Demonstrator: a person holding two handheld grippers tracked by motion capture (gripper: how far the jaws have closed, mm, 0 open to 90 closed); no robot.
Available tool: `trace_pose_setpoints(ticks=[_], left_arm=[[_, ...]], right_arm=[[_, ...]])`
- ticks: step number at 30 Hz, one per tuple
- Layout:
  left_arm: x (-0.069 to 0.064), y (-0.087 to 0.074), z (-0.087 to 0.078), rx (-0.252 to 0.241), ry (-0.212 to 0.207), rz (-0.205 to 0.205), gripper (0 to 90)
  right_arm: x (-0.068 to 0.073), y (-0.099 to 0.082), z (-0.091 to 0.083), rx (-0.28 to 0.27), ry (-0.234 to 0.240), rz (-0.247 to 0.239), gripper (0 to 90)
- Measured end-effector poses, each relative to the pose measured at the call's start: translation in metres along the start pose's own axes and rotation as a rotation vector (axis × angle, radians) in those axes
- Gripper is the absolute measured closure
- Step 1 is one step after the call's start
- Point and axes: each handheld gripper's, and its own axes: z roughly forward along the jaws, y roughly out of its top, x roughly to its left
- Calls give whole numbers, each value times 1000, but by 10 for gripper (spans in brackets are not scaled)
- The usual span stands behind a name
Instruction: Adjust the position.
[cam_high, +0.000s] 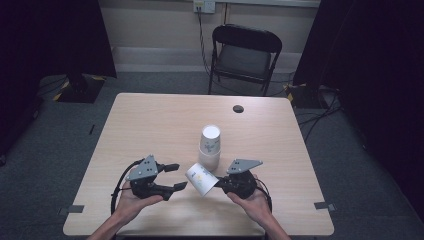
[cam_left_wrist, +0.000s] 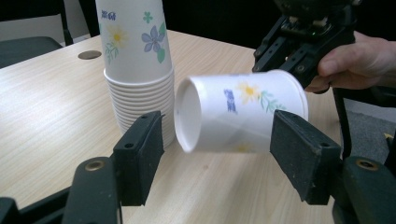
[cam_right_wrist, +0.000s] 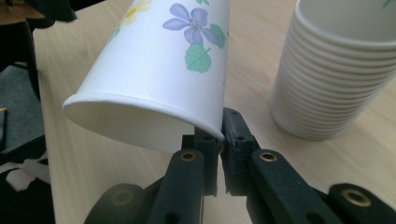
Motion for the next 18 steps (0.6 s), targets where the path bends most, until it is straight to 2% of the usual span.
trace_pose_setpoints(ticks=[5, 11, 13, 16, 18], left_arm=[[-4, 0, 3, 29, -6, 41, 347], [-13, 0, 10, 65, -35, 103, 338], [-15, 0, 12, 88, -60, 118, 313], [-18, 0, 15, 105, -76, 135, 287], [-20, 0, 17, 118, -72, 156, 262]], right_arm=[[4, 2, 5, 61, 43, -11, 866], [8, 2, 12, 113, 84, -32, 866], [9, 2, 14, 120, 94, -35, 866], [10, 3, 15, 126, 100, -36, 867], [9, 3, 15, 123, 108, -36, 867]])
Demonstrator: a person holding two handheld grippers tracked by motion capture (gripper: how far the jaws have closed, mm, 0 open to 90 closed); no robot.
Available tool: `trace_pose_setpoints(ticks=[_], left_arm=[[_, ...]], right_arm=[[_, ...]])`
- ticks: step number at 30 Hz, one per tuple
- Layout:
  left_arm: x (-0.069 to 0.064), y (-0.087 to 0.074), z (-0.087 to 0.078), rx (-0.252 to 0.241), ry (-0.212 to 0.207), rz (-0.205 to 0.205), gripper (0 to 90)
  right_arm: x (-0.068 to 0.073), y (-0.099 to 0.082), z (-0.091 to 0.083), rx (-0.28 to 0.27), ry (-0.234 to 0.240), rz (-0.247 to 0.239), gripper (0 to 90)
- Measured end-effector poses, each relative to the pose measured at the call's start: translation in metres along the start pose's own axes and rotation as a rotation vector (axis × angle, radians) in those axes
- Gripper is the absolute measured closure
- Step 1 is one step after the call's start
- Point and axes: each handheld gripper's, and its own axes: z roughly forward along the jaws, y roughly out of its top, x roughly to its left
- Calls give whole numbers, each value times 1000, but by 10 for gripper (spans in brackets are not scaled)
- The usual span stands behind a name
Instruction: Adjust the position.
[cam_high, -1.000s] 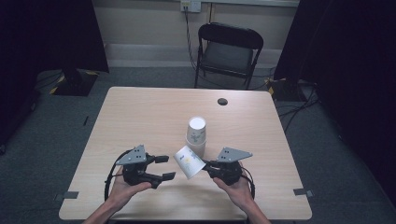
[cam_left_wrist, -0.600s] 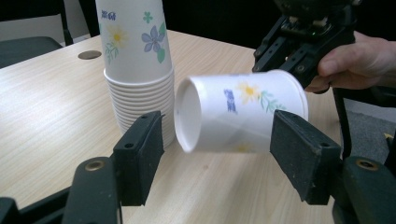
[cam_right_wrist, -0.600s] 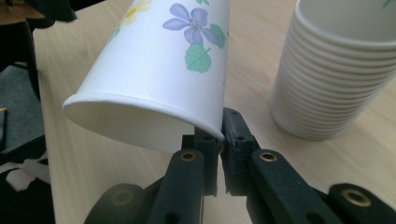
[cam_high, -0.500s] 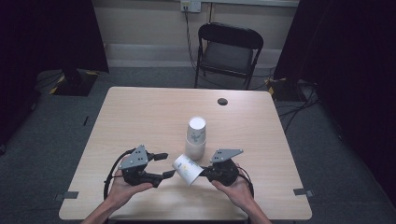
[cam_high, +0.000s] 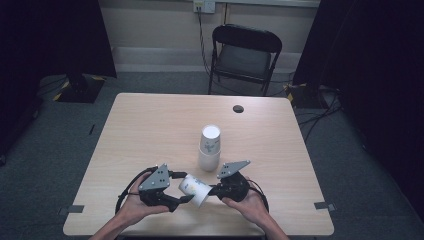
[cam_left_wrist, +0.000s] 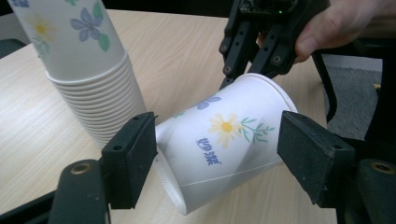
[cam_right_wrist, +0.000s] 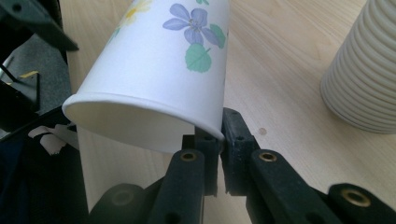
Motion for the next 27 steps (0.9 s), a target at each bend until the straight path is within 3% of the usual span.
trace_pose_setpoints(ticks=[6, 11, 18, 27], left_arm=[[-3, 1, 1, -2, 4, 29, 248], [-5, 0, 4, 12, -28, 47, 259], [-10, -3, 12, 47, -85, 78, 239], [-13, -6, 18, 73, -84, 96, 208]], right_arm=[[1, 0, 0, 17, 21, -2, 867], [4, 0, 5, 46, 43, -17, 867], [4, 2, 2, 29, 62, -14, 878], [2, 3, -4, -4, 53, 10, 887]])
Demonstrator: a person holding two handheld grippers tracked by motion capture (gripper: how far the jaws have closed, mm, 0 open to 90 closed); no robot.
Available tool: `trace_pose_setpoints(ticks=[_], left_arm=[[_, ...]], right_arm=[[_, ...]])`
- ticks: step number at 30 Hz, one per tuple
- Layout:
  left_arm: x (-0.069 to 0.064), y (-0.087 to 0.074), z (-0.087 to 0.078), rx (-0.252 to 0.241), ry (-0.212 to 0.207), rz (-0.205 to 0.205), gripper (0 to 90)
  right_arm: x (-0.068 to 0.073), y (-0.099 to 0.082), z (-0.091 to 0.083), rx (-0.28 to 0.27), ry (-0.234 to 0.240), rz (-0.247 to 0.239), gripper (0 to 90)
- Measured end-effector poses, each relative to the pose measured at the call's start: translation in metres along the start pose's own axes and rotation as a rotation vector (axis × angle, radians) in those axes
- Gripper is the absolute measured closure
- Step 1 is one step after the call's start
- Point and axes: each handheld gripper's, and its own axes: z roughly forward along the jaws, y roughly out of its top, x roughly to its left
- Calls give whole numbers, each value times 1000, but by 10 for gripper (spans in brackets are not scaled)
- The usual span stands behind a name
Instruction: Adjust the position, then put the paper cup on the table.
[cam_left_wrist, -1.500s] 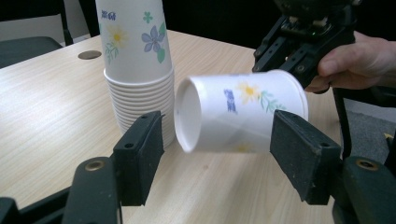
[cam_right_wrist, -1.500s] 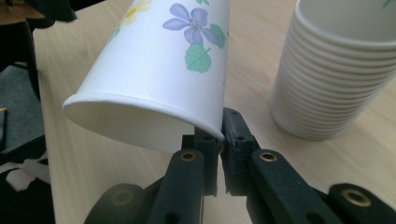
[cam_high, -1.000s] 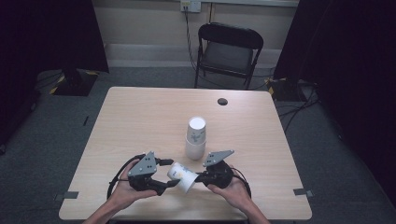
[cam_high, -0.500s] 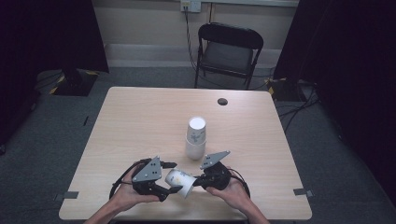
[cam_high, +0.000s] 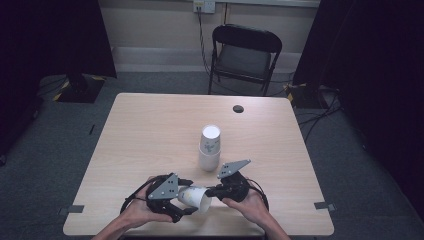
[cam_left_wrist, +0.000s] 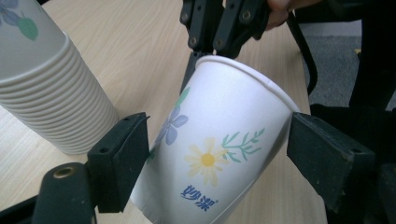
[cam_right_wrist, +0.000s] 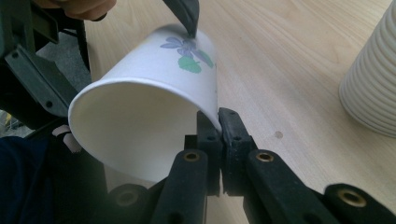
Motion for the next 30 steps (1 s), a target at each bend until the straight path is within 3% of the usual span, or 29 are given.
trace_pose_setpoints(ticks=[10, 19, 23, 30], left_arm=[[-5, -1, 4, 37, 32, 53, 178], [-7, -2, 10, 70, 71, 71, 161], [-6, -3, 10, 72, 85, 56, 193], [0, -6, 7, 40, 75, -45, 231]], right_arm=[[-1, 2, -3, -33, 12, 39, 891], [-1, 8, -2, -54, 29, 77, 891], [-2, 8, -2, -69, 32, 98, 890], [-2, 11, -1, -126, 21, 108, 877]])
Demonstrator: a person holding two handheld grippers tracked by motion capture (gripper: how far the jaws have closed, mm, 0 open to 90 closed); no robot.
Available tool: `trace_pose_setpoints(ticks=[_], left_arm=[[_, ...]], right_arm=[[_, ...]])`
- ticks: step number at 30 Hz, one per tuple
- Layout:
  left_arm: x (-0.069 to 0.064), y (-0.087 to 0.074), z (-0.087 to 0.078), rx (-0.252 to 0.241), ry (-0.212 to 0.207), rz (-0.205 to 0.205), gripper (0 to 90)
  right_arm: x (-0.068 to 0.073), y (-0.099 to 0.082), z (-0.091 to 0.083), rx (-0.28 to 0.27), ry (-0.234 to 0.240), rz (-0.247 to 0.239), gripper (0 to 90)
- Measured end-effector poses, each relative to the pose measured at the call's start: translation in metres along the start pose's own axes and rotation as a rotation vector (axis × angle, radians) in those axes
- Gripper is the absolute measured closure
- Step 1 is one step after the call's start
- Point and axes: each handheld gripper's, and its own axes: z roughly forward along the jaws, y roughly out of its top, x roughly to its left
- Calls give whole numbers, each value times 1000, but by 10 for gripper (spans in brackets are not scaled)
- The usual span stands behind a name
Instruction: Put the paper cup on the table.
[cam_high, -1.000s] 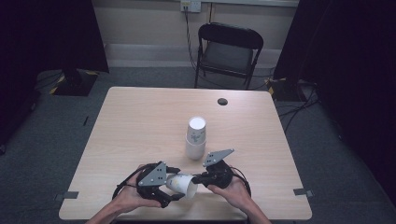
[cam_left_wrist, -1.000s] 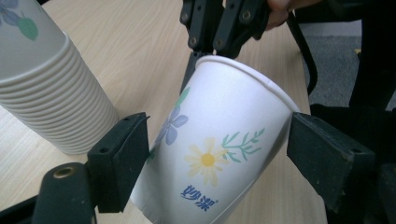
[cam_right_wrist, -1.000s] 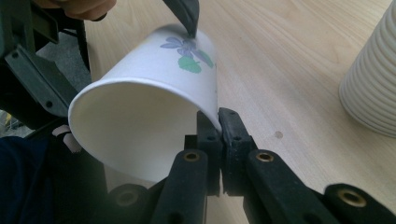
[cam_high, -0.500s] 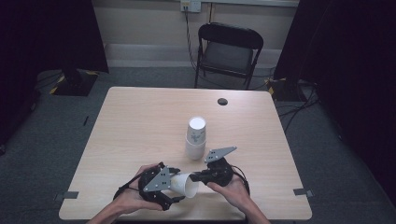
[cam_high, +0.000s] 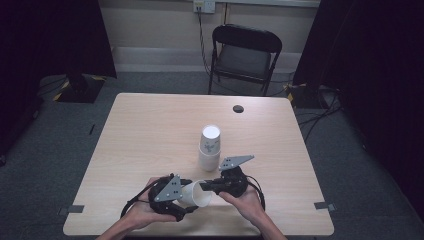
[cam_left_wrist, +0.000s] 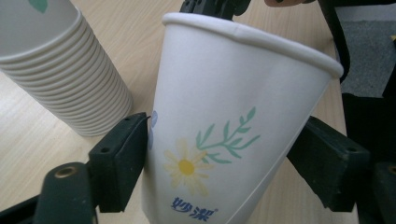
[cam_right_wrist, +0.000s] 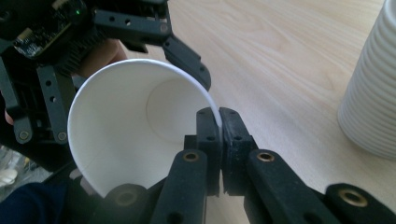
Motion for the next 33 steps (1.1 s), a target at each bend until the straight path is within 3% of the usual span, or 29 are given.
trace_pose_setpoints(ticks=[2, 4, 8, 14, 18, 24, 33], left_arm=[[2, 0, 0, -2, -7, -34, 237], [1, 0, 0, -3, -5, -42, 238], [4, 1, -3, -37, -16, -86, 248], [6, 1, -1, -37, -32, -111, 278], [6, 1, -2, -59, -40, -139, 284], [3, 3, -1, -45, -19, -98, 264], [3, 3, -1, -51, 9, -66, 196]], right_arm=[[1, 1, 1, -15, -10, 3, 865], [2, 1, 2, -36, -9, 8, 860], [3, 0, 0, -69, -22, 21, 844], [4, 1, -2, -91, -26, -6, 824], [1, -1, -10, -123, -31, 6, 850], [3, -1, -12, -123, -28, 11, 880], [3, 0, -2, -66, -33, 61, 887]])
